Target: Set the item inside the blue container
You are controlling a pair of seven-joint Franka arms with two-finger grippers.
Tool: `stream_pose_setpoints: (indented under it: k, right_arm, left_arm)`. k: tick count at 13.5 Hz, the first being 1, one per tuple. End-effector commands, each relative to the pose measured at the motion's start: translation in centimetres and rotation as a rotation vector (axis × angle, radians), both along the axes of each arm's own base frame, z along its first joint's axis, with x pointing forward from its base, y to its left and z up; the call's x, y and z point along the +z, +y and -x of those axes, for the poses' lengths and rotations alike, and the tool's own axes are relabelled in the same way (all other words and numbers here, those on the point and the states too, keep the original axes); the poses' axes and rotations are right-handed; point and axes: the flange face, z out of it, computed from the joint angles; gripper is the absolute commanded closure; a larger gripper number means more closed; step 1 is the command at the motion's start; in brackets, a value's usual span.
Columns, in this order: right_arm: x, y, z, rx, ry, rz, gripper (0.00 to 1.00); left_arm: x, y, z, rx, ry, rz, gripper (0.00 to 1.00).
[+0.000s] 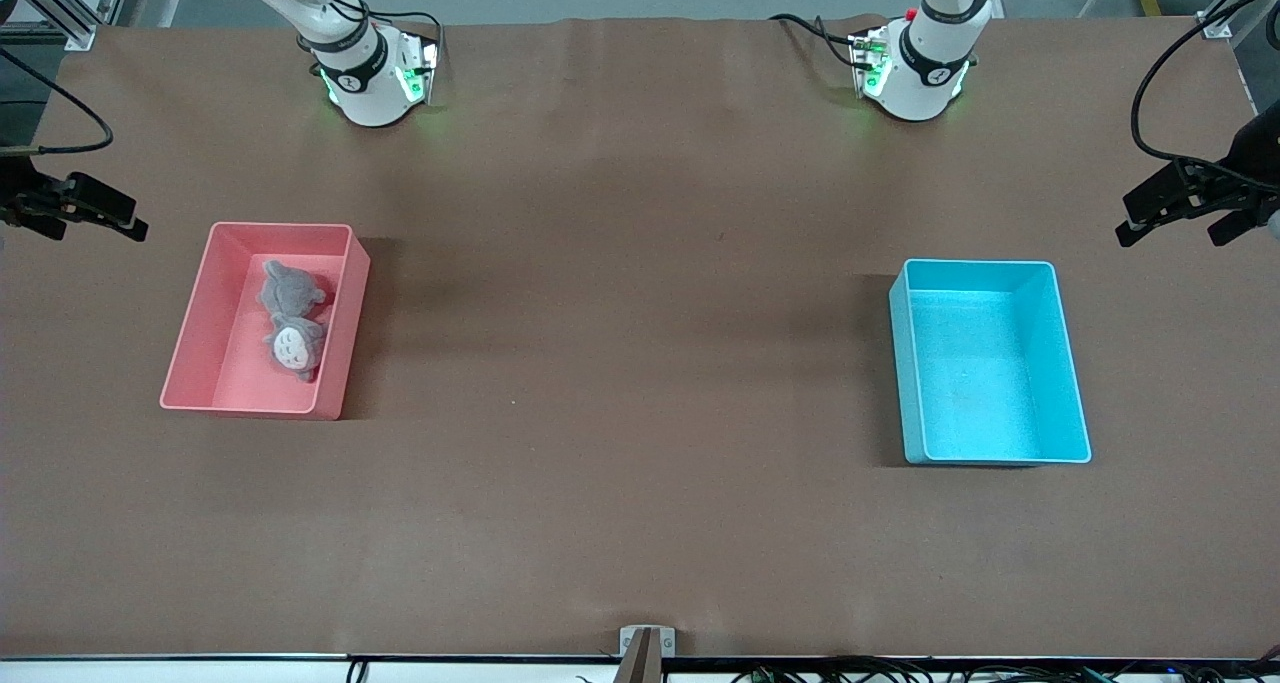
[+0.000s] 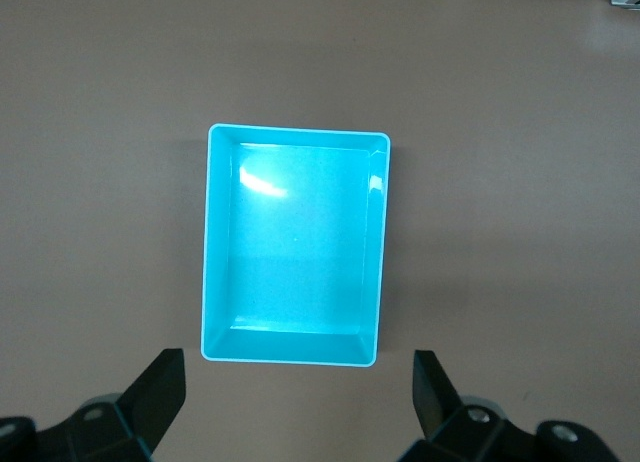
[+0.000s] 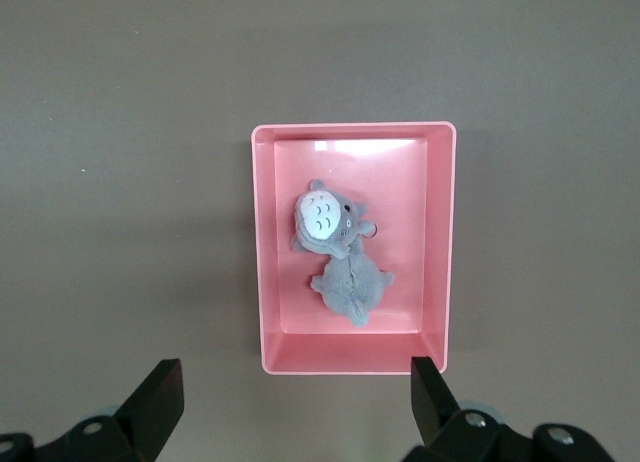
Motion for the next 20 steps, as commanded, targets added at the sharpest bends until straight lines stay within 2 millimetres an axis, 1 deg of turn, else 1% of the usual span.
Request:
stream_pose_setpoints:
  k: [1, 2, 4, 10, 13, 15, 16, 17, 18, 19, 20]
  right_arm:
    - [0.3, 0.0, 0.1, 0.026, 0.003, -0.001, 0.00]
    - [0.4, 0.0, 0.1, 0.030, 0.000, 0.003, 0.00]
    - [0.5, 0.1, 0.0, 0.067, -0.003, 0.045, 0.00]
    - [0.4, 0.1, 0.1, 0.042, -0.001, 0.011, 0.00]
    - [0.9, -0.2, 0.1, 0.038, -0.009, 0.010, 0.00]
    - [0.5, -0.5, -0.2, 0.044, -0.009, 0.012, 0.00]
    - [0.1, -0.6, -0.4, 0.040, -0.006, 0.011, 0.00]
    - [-0.9, -0.6, -1.0, 0.045, 0.009, 0.017, 0.00]
    - [-2.2, -0.8, -2.0, 0.040, 0.010, 0.015, 0.00]
    - [-4.9, -1.4, -3.5, 0.027, 0.036, 0.014, 0.00]
    - [-6.0, -2.3, -4.4, 0.016, 0.043, 0.013, 0.00]
  left_arm:
    - [0.5, 0.3, 0.3, 0.004, 0.003, -0.020, 0.00]
    - [0.6, 0.7, 0.3, 0.012, 0.000, -0.018, 0.00]
    - [0.7, 0.7, 0.3, 0.010, -0.002, -0.019, 0.00]
    - [0.8, 0.6, 0.3, 0.007, -0.003, -0.019, 0.00]
    - [0.7, 0.6, 0.2, 0.007, -0.002, -0.019, 0.00]
    - [0.7, 0.6, 0.2, 0.007, -0.003, -0.019, 0.00]
    - [0.8, 0.6, 0.2, 0.007, -0.005, -0.019, 0.00]
    - [0.8, 0.6, 0.2, 0.007, -0.007, -0.019, 0.00]
    - [0.8, 0.6, 0.2, 0.007, -0.007, -0.019, 0.00]
    - [0.8, 0.6, 0.1, 0.007, -0.008, -0.019, 0.00]
    - [0.9, 0.6, 0.1, 0.007, -0.010, -0.019, 0.00]
